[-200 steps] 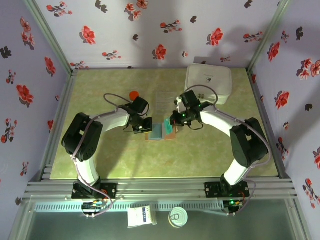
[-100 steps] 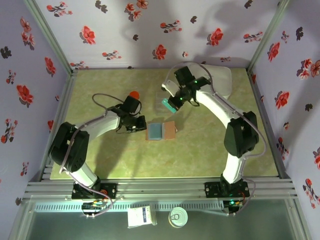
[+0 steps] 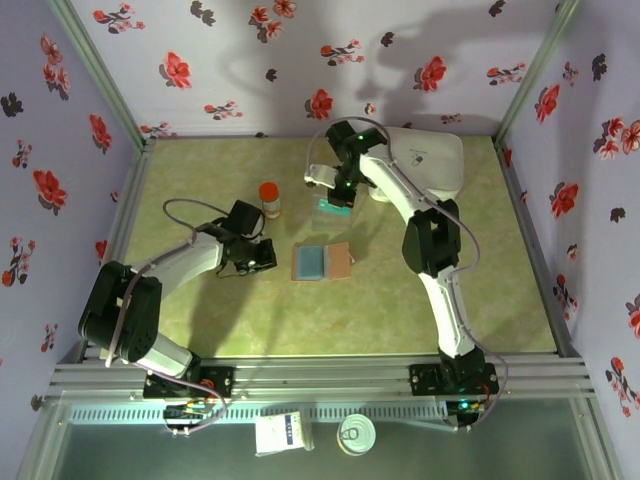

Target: Take the credit cards out of the card holder

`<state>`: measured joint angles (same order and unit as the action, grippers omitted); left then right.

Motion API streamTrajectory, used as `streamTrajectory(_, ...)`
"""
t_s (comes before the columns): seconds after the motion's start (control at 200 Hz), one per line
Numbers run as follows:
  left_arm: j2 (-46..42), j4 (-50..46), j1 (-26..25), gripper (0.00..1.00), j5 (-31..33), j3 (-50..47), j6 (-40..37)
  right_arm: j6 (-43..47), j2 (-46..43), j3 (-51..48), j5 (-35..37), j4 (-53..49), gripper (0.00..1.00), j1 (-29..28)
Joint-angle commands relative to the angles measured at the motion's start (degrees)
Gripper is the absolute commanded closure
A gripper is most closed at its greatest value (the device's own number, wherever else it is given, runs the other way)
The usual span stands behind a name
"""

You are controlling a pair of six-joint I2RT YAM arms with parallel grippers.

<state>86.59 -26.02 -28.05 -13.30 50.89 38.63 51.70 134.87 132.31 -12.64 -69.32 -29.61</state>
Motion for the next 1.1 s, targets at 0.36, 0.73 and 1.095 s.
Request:
streamTrajectory(0.36,-0.31,-2.81,1.33,0.92,0.75,0.42,-0.42,6.82,7.24,7.68,-4.84,-10.89,1.00,0.51)
streamTrajectory(0.73,1.06,-2.57,1.36,0.92,0.37,1.27,-0.76,8.30,10.46,7.51,-6.52,-14.19,1.00,0.43)
streamTrajectory(1.095,0.76,-2.72,1.34,0.92,0.32,1.61,-0.81,5.95,6.72,8.28,-7.14,-11.50,0.75,0.91)
